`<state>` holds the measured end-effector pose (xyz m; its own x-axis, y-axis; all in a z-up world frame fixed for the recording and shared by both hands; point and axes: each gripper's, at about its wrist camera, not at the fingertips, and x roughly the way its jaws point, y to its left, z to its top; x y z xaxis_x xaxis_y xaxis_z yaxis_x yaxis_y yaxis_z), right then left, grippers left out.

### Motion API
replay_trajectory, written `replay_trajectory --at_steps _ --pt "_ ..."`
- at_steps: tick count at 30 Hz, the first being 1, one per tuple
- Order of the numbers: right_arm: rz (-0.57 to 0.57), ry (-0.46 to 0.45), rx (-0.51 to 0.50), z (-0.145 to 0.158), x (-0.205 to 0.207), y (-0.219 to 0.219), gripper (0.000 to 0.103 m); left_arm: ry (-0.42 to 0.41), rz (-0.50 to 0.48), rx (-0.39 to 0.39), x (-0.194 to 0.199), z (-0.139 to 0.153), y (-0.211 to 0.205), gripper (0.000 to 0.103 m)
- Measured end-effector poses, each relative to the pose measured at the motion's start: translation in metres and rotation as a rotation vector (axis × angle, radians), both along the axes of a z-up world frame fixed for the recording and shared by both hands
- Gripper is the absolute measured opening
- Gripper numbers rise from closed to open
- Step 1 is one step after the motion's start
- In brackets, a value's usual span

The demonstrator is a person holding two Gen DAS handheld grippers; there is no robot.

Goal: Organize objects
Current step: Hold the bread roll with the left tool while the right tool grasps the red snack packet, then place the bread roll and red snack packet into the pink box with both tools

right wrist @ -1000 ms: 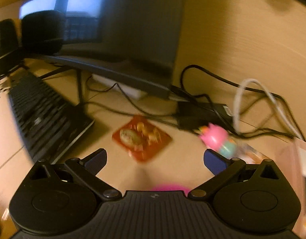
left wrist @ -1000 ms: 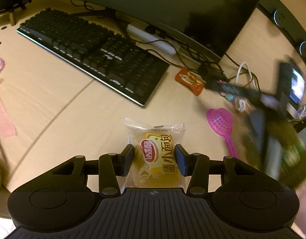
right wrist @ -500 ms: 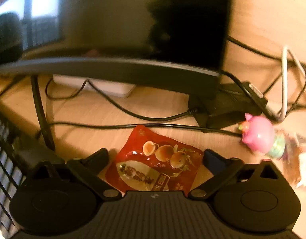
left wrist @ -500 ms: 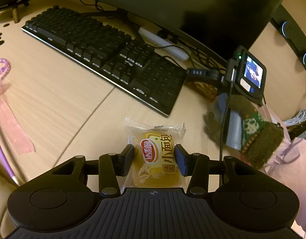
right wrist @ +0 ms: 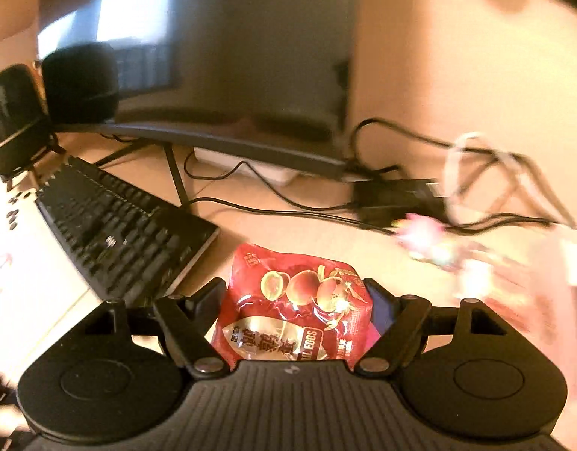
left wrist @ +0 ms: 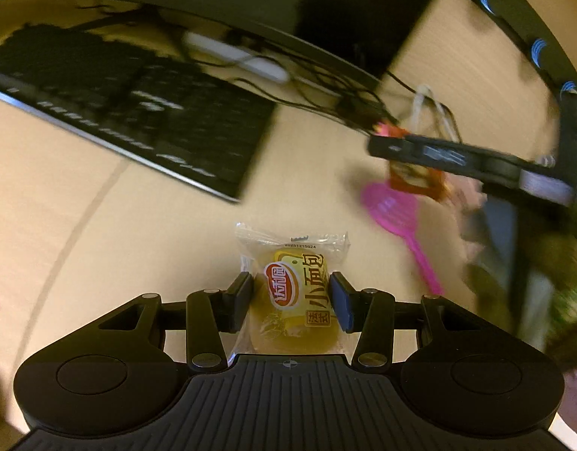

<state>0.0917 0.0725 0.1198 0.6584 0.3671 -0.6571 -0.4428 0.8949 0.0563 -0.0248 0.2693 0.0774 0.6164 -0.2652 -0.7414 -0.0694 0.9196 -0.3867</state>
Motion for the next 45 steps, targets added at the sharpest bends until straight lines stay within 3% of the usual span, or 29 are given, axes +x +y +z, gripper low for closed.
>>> replay_trajectory --at_steps 8,15,21,25,34,37,40,45 --pt "-0.126 -0.033 -0.135 0.006 -0.082 -0.122 0.078 0.021 -0.204 -0.009 0.006 -0.007 -0.091 0.05" --pt "-0.272 0.026 -0.119 -0.009 -0.127 -0.223 0.079 0.035 -0.354 -0.009 0.002 -0.013 -0.182 0.05" --pt "-0.292 0.001 -0.138 -0.014 -0.164 -0.275 0.079 0.014 -0.44 0.014 0.007 -0.003 -0.246 0.049" --pt "-0.313 -0.016 -0.133 -0.018 -0.177 -0.298 0.079 -0.057 -0.43 0.02 0.024 0.016 -0.27 0.049" --pt "-0.371 -0.025 -0.073 -0.019 -0.191 -0.34 0.079 -0.23 -0.291 0.021 0.097 0.058 -0.311 0.05" --pt "-0.374 -0.029 -0.07 -0.018 -0.189 -0.344 0.079 -0.268 -0.289 -0.002 0.129 0.056 -0.331 0.051" --pt "-0.365 -0.04 -0.069 -0.015 -0.186 -0.343 0.079 -0.242 -0.311 0.149 0.158 0.034 -0.356 0.047" --pt "-0.352 -0.06 -0.04 -0.01 -0.179 -0.339 0.079 -0.296 -0.202 0.053 0.157 0.036 -0.338 0.047"
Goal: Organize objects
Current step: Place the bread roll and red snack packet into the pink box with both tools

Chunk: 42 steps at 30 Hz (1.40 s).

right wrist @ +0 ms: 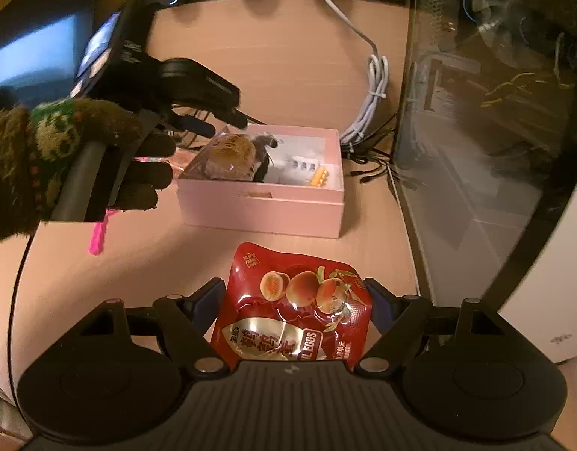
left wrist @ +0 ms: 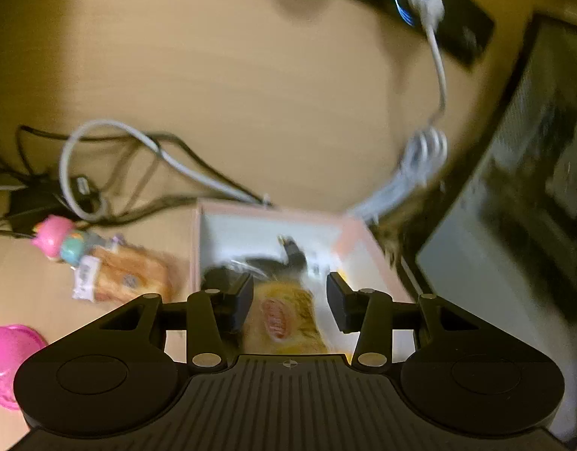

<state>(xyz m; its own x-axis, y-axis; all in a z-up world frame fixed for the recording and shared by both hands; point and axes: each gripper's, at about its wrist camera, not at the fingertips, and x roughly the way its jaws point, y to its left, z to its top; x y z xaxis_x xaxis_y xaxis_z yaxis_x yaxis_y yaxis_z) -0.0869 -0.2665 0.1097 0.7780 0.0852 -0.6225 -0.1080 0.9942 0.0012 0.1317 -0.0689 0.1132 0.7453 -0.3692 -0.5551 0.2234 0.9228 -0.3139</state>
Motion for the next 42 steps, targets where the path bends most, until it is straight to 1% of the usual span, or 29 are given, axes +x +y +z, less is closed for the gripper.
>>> replay_trajectory --at_steps 2,5,7,9,11,12,13,14,16,19,20,21,22,23,24,27,30,32,33,34,36,39,41,42 --pt "0.006 -0.006 0.003 0.002 0.009 0.001 0.079 -0.029 0.019 -0.004 -0.009 0.009 0.013 0.047" --pt "0.013 -0.04 -0.011 0.01 0.026 0.004 0.079 -0.073 0.02 0.004 -0.029 0.018 0.037 0.047" --pt "0.011 -0.065 -0.018 0.018 0.042 0.006 0.079 -0.073 0.013 -0.005 -0.043 0.02 0.058 0.047" --pt "-0.002 -0.093 -0.017 0.026 0.067 0.008 0.079 -0.043 -0.014 -0.013 -0.058 0.018 0.073 0.047" --pt "-0.025 -0.134 -0.025 0.034 0.096 0.011 0.08 -0.01 -0.018 -0.009 -0.071 0.011 0.084 0.047" --pt "-0.037 -0.158 -0.021 0.037 0.112 0.012 0.083 0.011 -0.011 -0.012 -0.078 0.008 0.089 0.047" --pt "-0.043 -0.177 -0.016 0.04 0.128 0.013 0.089 0.038 0.002 -0.022 -0.084 0.004 0.095 0.047" --pt "-0.049 -0.17 -0.018 0.04 0.147 0.015 0.091 0.058 0.014 -0.033 -0.089 0.0 0.099 0.047" --pt "-0.054 -0.134 -0.001 0.038 0.171 0.019 0.091 0.081 0.031 -0.05 -0.1 -0.004 0.109 0.047" --pt "0.025 -0.088 0.076 0.034 0.18 0.03 0.091 0.095 0.048 -0.043 -0.118 -0.009 0.126 0.047" --pt "0.049 -0.064 0.093 0.029 0.18 0.036 0.09 0.105 0.048 -0.035 -0.123 -0.011 0.132 0.047" --pt "0.067 -0.037 0.102 0.023 0.182 0.042 0.081 0.114 0.055 -0.031 -0.126 -0.013 0.138 0.047" --pt "0.082 -0.005 0.1 0.015 0.185 0.047 0.063 0.127 0.066 -0.029 -0.129 -0.016 0.145 0.047" --pt "0.089 0.035 0.083 0.006 0.191 0.054 0.053 0.139 0.08 -0.027 -0.131 -0.018 0.152 0.047" --pt "0.083 0.067 0.068 -0.002 0.198 0.058 0.047 0.149 0.097 -0.028 -0.133 -0.02 0.159 0.046" --pt "0.018 0.107 0.014 -0.022 0.219 0.065 0.046 0.162 0.145 -0.037 -0.139 -0.024 0.178 0.046" --pt "-0.013 0.117 0.004 -0.03 0.233 0.065 0.046 0.174 0.17 -0.033 -0.141 -0.028 0.189 0.046" --pt "-0.018 0.117 -0.001 -0.03 0.235 0.066 0.047 0.19 0.176 -0.02 -0.141 -0.032 0.194 0.046" --pt "-0.01 0.118 -0.004 -0.03 0.234 0.067 0.051 0.2 0.181 -0.012 -0.14 -0.035 0.195 0.047" --pt "0.003 0.122 -0.01 -0.03 0.23 0.068 0.06 0.21 0.184 -0.005 -0.139 -0.038 0.196 0.047" --pt "0.02 0.114 -0.027 -0.029 0.223 0.072 0.068 0.229 0.196 0.008 -0.136 -0.043 0.195 0.047" --pt "0.047 0.107 -0.054 -0.026 0.203 0.071 0.075 0.24 0.209 0.018 -0.131 -0.048 0.195 0.047" --pt "0.046 0.07 -0.074 -0.02 0.186 0.068 0.077 0.229 0.217 0.026 -0.127 -0.048 0.194 0.047" --pt "0.044 0.053 -0.081 -0.016 0.178 0.066 0.083 0.22 0.223 0.032 -0.125 -0.048 0.194 0.047"
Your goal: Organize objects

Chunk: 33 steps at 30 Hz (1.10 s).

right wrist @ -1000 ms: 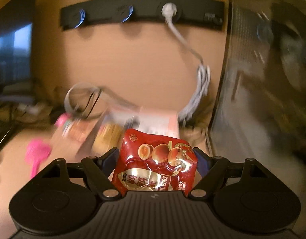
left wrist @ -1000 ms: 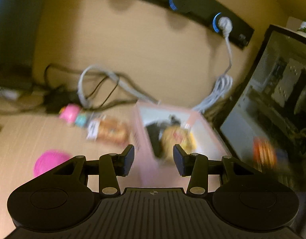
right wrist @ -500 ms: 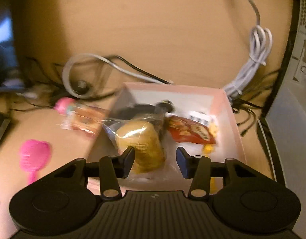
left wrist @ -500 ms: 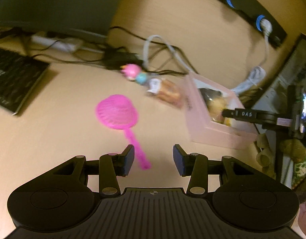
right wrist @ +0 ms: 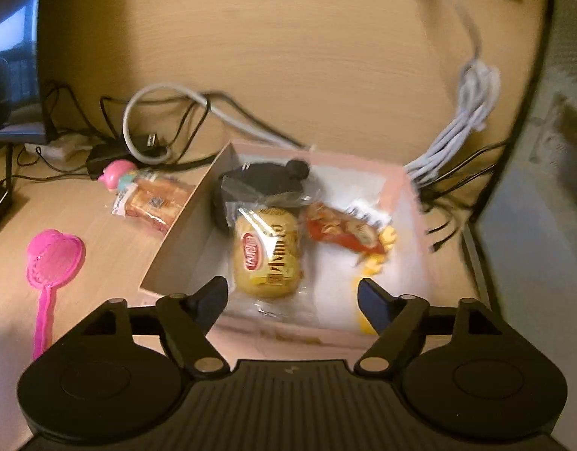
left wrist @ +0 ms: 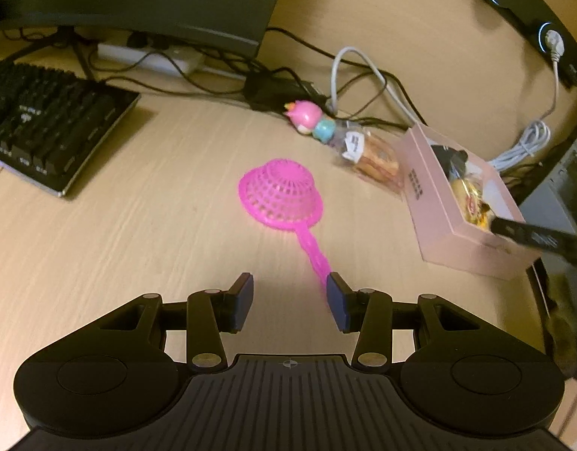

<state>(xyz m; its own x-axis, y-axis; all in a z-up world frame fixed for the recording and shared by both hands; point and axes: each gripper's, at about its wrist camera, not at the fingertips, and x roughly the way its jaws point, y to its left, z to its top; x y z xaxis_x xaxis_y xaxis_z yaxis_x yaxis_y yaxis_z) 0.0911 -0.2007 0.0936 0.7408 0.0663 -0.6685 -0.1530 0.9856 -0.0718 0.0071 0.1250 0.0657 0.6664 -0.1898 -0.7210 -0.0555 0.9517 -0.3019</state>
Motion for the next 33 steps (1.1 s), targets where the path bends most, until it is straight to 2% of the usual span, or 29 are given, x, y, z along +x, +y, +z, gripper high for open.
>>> replay_trajectory --at_steps 1,6,14,18,23,24,26,27,30,33 --pt "0.002 -0.01 0.001 0.005 -0.009 -0.003 0.087 -0.007 0.004 0.005 0.002 0.001 0.0 0.047" --pt "0.011 -0.042 0.015 0.017 -0.052 -0.014 0.094 -0.02 0.003 0.002 0.012 0.001 -0.002 0.047" --pt "-0.005 0.004 0.012 0.002 -0.085 -0.014 0.097 -0.016 0.02 -0.002 0.027 -0.001 -0.02 0.047" --pt "-0.005 0.035 0.017 -0.006 -0.101 -0.009 0.097 0.027 0.085 0.063 0.049 -0.012 -0.037 0.047" --pt "0.001 0.043 -0.012 -0.009 -0.119 -0.003 0.1 0.023 0.069 0.182 0.075 -0.025 -0.058 0.047" --pt "0.001 0.044 -0.018 -0.009 -0.121 -0.002 0.1 0.007 0.065 0.199 0.077 -0.026 -0.061 0.045" --pt "0.003 0.047 -0.026 -0.008 -0.123 -0.001 0.1 -0.008 0.059 0.224 0.078 -0.027 -0.062 0.017" --pt "0.003 0.047 -0.031 -0.007 -0.123 0.0 0.1 -0.006 0.054 0.223 0.077 -0.027 -0.06 0.01" --pt "0.005 0.046 -0.04 -0.006 -0.118 0.004 0.1 -0.003 0.022 0.192 0.073 -0.027 -0.055 0.01" --pt "0.019 0.04 -0.03 -0.002 -0.104 0.016 0.1 0.004 -0.023 0.13 0.062 -0.023 -0.043 0.01"
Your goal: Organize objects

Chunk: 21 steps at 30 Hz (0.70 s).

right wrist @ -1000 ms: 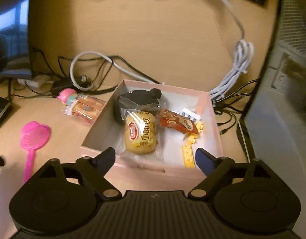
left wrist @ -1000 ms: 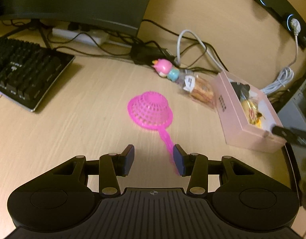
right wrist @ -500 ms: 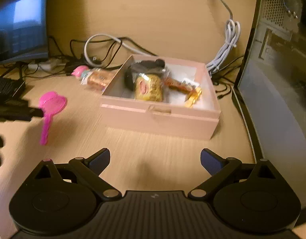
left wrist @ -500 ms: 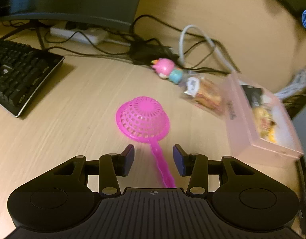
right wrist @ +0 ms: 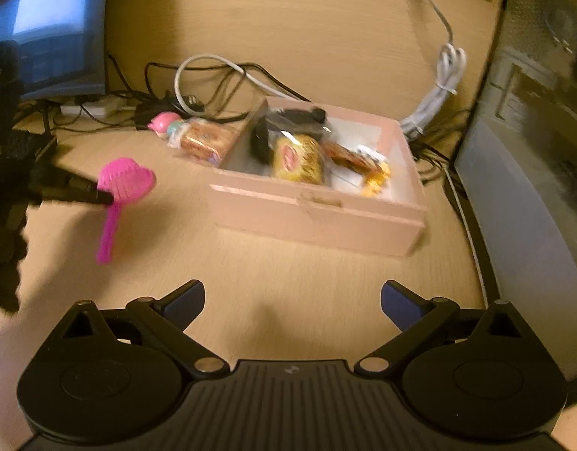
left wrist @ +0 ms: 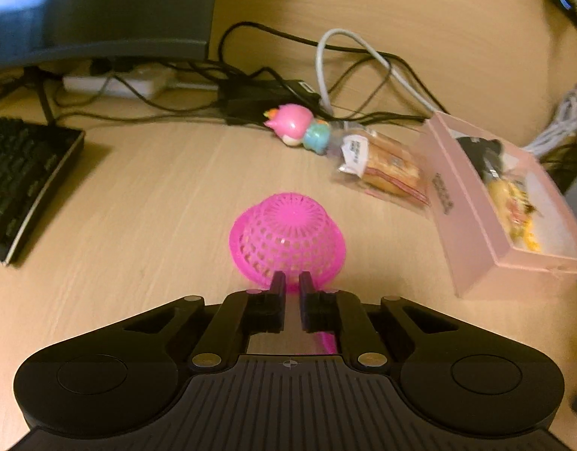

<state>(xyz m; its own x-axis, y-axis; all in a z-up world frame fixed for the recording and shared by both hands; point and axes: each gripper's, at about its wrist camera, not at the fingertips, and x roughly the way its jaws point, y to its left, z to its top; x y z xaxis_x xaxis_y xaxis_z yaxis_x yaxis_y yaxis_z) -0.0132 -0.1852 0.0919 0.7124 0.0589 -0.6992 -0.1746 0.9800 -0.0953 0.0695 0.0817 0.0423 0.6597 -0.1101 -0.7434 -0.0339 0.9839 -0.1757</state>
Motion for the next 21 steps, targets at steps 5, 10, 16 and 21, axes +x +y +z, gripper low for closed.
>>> replay_trajectory --at_steps 5,10,16,21 --pt "0.077 -0.05 0.011 0.012 0.038 0.042 0.1 -0.011 -0.025 -0.066 -0.032 0.015 0.032 0.009" --pt "0.147 -0.074 0.034 0.019 0.113 0.099 0.101 -0.01 -0.023 -0.12 -0.06 0.03 0.069 0.009" --pt "0.076 -0.026 -0.016 0.002 0.217 0.145 0.101 0.006 -0.05 -0.196 -0.071 0.036 0.098 0.009" --pt "0.035 0.022 -0.015 -0.02 0.256 0.157 0.089 -0.001 -0.038 -0.21 -0.078 0.04 0.124 0.009"
